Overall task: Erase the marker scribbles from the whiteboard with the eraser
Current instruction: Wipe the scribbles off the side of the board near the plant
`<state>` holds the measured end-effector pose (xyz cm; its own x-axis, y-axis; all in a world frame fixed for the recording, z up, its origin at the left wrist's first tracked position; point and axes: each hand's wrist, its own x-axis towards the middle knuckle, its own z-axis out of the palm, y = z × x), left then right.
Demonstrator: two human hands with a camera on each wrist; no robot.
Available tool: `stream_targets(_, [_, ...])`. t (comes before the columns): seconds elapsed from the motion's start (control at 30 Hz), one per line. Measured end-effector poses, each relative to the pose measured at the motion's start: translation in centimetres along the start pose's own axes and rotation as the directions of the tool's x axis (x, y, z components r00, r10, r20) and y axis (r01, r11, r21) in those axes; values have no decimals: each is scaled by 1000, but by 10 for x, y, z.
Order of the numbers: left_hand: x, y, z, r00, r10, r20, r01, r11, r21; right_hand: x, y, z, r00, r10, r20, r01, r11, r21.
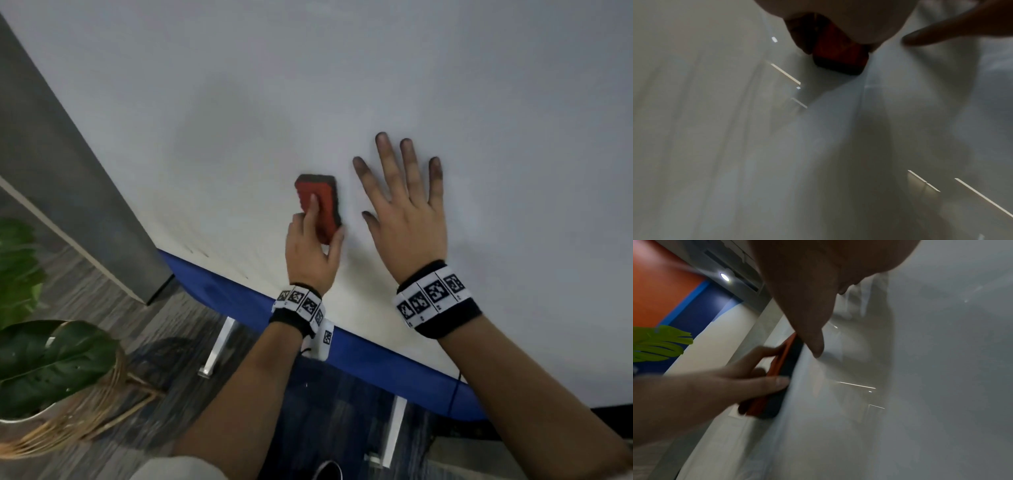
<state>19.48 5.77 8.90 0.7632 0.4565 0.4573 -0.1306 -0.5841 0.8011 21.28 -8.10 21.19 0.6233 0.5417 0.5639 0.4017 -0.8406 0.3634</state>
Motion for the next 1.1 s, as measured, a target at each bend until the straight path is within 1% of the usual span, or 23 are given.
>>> stream_targets(0.03, [-3,-12,2,995,-98,-27,97,995,-39,-1,2,2,1000,-3,7,3,1000,-3])
stream_targets(0.07, [-8,-24,3,976,-215,-44,211,974,-88,-4,5,4,1000,-4,16,4,1000,-12])
stream_targets(0.13, [-16,-46,2,896,-442,-41,429,887,-168,-12,9,9,999,-6,34,7,1000,-26])
stream_targets(0.17, [-19,-52,2,853,-520,-44,504,842,-194,-16,10,12,999,-9,40,10,1000,-28])
stream_targets(0.2, [-20,-55,2,823,-565,-51,545,813,-207,-20,11,14,999,-12,42,13,1000,-28])
stream_targets(0.23, [-19,-54,3,811,-582,-62,560,802,-209,-23,10,16,999,-12,39,13,999,-29])
stream_targets(0.27, [-19,-50,4,811,-581,-73,555,802,-220,-25,10,18,999,-12,31,13,1000,-29])
stream_targets(0.3, [-19,-43,4,821,-566,-77,536,810,-238,-26,8,18,1000,-10,22,11,1000,-26])
stream_targets(0.4, [-22,-25,9,878,-474,-61,436,847,-304,-28,4,20,1000,5,-6,-6,1000,-6])
stream_targets(0.43, [-25,-26,12,882,-468,-61,423,842,-334,-29,4,21,1000,14,-11,-14,1000,3])
stream_targets(0.47, [-30,-32,20,871,-485,-73,428,825,-369,-29,3,23,1000,25,-16,-25,1000,11])
stream_targets(0.5, [-35,-41,29,844,-529,-86,455,792,-408,-29,2,24,999,39,-23,-39,999,11])
stream_targets(0.6, [-68,-78,64,724,-685,-76,561,650,-512,-31,-6,34,997,73,-37,-73,997,-14])
stream_targets(0.73, [-114,-125,117,652,-756,-60,621,578,-530,-39,-15,52,991,102,-82,-106,994,-42])
stream_targets(0.77, [-128,-136,132,617,-786,-50,655,548,-520,-45,-18,58,991,101,-85,-105,993,-52])
stream_targets(0.8, [-145,-146,147,567,-824,-14,706,494,-508,-51,-22,63,992,97,-85,-103,993,-65])
stream_targets(0.87, [-178,-155,169,425,-894,145,820,311,-480,-61,-27,71,993,88,-79,-95,991,-89])
stream_targets(0.9, [-190,-155,176,361,-906,221,855,226,-467,-65,-28,74,993,84,-78,-91,991,-93])
stream_targets(0.93, [-198,-153,181,328,-909,256,862,177,-475,-67,-28,76,994,80,-80,-88,992,-93])
stream_targets(0.97, [-197,-149,182,331,-913,238,848,177,-500,-67,-28,78,993,78,-88,-86,992,-93])
stream_targets(1.03, [-177,-137,176,375,-922,98,797,267,-542,-68,-26,81,992,78,-98,-87,992,-91])
stream_targets(1.07, [-162,-129,168,405,-913,41,765,315,-563,-68,-26,82,992,79,-101,-88,992,-86])
stream_targets(1.1, [-145,-119,154,452,-892,9,719,358,-596,-67,-27,83,991,83,-107,-91,993,-80])
